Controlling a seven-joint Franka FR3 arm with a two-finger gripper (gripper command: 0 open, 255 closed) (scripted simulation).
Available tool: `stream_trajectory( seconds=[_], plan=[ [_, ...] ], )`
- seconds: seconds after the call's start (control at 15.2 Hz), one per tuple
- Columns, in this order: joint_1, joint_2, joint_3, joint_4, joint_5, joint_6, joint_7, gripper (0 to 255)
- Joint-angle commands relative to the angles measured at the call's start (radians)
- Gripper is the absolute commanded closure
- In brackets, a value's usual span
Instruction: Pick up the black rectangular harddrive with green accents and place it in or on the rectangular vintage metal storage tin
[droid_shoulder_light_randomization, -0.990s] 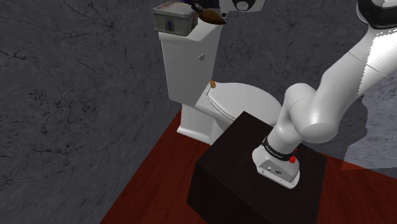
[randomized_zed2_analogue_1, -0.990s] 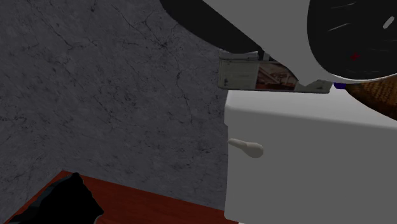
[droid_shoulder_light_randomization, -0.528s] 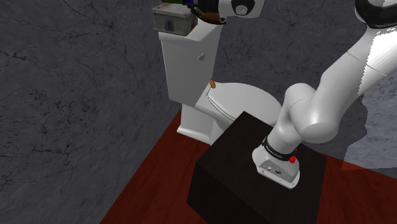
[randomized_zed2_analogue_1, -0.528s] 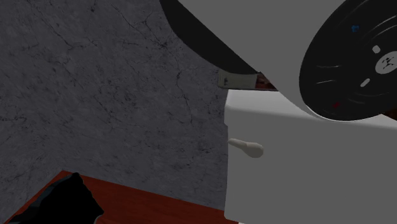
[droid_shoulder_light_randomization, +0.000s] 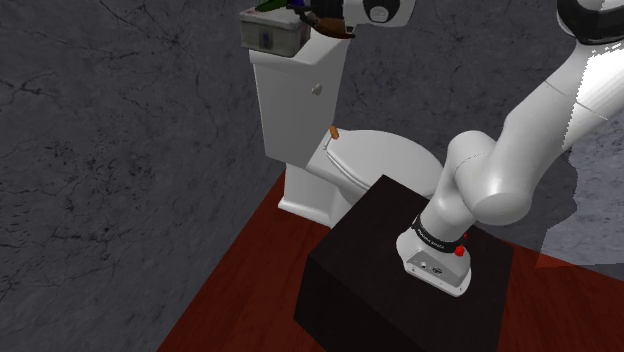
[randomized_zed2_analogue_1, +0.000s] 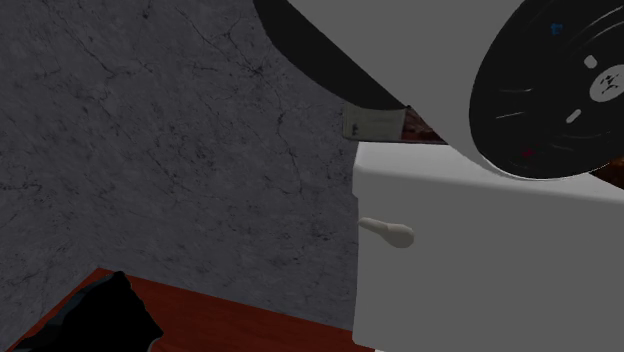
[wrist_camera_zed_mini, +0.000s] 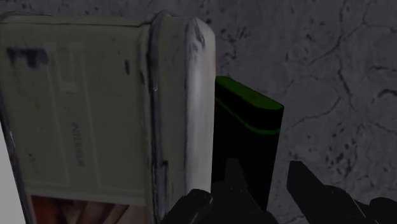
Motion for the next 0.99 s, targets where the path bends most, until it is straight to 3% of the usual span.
stream_trajectory(
  seconds=[0.0, 0.13, 0.2, 0.46, 0.92],
  plan=[
    [0.0, 0.019, -0.003, -0.004, -0.008, 0.01, 0.009, 0],
    [-0.001, 0.021, -0.007, 0.001, -0.017, 0.006, 0.018, 0],
    [-0.004, 0.011, -0.002, -0.028, 0.012, 0.005, -0.021, 0],
    [-0.054, -0.151, 0.023, -0.143, -0.096, 0.043, 0.006, 0],
    [-0.061, -0.149, 0.028, -0.143, -0.094, 0.04, 0.007, 0]
  ],
)
